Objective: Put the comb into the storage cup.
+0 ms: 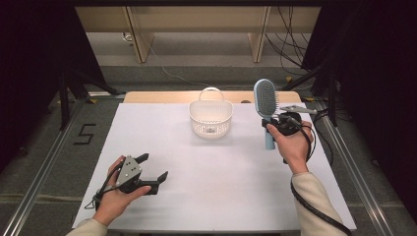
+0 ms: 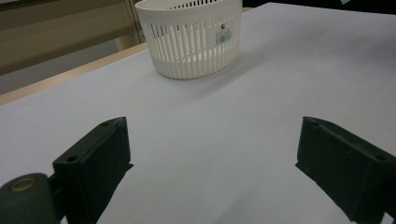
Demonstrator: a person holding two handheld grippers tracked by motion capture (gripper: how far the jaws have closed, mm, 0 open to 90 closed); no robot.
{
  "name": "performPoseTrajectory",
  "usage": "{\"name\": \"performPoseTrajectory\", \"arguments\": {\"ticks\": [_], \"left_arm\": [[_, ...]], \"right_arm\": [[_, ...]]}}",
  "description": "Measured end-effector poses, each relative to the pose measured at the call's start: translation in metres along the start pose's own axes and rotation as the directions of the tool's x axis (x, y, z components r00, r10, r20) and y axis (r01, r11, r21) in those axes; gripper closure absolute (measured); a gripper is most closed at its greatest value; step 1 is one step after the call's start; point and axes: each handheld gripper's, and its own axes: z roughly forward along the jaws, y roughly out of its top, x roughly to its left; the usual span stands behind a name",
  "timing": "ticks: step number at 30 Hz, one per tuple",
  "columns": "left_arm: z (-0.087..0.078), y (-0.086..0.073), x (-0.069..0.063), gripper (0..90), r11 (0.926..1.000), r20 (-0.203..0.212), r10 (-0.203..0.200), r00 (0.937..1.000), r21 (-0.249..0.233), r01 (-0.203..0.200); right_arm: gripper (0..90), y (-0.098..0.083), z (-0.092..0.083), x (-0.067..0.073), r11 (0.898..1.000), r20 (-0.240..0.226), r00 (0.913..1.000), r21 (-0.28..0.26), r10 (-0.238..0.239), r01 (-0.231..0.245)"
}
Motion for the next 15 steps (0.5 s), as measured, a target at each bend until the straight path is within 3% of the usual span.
{"name": "performPoseTrajectory", "arguments": {"ticks": [15], "left_arm": [[0.001, -0.0005, -0.0006, 9.7, 1.0, 0.0, 0.002, 1.0, 0.003, -0.002]], "right_arm": [[70.5, 0.0033, -0.0022, 0.0047, 0.998, -0.012, 0.9997, -0.068, -0.021, 0.02]]}}
